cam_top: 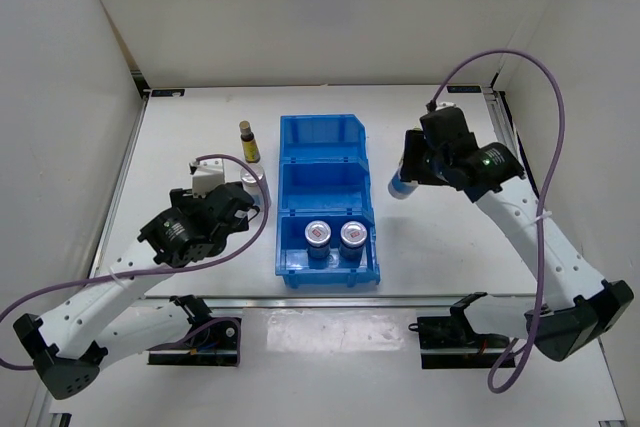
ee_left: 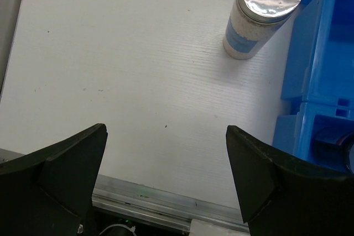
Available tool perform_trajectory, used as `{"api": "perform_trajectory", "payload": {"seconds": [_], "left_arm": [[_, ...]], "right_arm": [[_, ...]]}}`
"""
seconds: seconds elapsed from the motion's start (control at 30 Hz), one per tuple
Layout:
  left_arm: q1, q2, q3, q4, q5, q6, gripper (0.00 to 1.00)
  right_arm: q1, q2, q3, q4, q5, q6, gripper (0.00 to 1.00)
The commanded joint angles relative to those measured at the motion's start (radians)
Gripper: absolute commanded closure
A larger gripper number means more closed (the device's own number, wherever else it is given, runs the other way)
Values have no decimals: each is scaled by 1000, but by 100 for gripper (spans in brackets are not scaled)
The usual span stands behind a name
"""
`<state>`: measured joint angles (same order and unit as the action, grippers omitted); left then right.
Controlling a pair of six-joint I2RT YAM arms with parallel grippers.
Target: Organize the condiment bottles
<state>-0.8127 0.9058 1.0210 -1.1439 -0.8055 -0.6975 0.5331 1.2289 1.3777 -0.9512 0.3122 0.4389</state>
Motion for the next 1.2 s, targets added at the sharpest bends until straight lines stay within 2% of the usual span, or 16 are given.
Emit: {"api": "perform_trajectory", "payload": {"seconds": [0.0, 0.07, 0.37, 0.57, 0.63, 0.67, 0.7, 0.83, 0.9, 0.93, 1.03, 1.17], "left_arm": [[4, -4, -6, 9, -29, -11, 1], [4, 5, -6, 9, -29, -11, 1], [4, 5, -15, 9, -38, -20, 1], [4, 15, -15, 9, -38, -29, 1], [4, 24, -15, 9, -29, -30, 1], [4, 24, -15, 9, -29, -30, 1], [4, 24, -15, 9, -29, -30, 1], [4, 45, 16, 9, 8, 9, 1], [4, 54, 77, 9, 20, 29, 1], [4, 74, 103, 9, 20, 39, 1], [4, 110, 214, 44, 9, 53, 1], [4, 220, 261, 263, 77, 233, 1]], "right_arm": [[11, 15, 58, 93, -87, -16, 96], [43, 62, 67, 116, -102, 4, 100], [179, 243, 92, 218, -84, 35, 100], [188, 348, 92, 227, -56, 63, 100], [188, 383, 81, 227, -56, 72, 92], [188, 392, 81, 227, -56, 72, 85], [197, 403, 70, 236, -56, 81, 66], [215, 417, 70, 236, -10, 93, 16], [226, 417, 70, 236, 31, 115, 5], [237, 393, 70, 236, 54, 115, 0], [246, 321, 70, 215, 117, 139, 0], [246, 180, 107, 192, 97, 120, 0]]}}
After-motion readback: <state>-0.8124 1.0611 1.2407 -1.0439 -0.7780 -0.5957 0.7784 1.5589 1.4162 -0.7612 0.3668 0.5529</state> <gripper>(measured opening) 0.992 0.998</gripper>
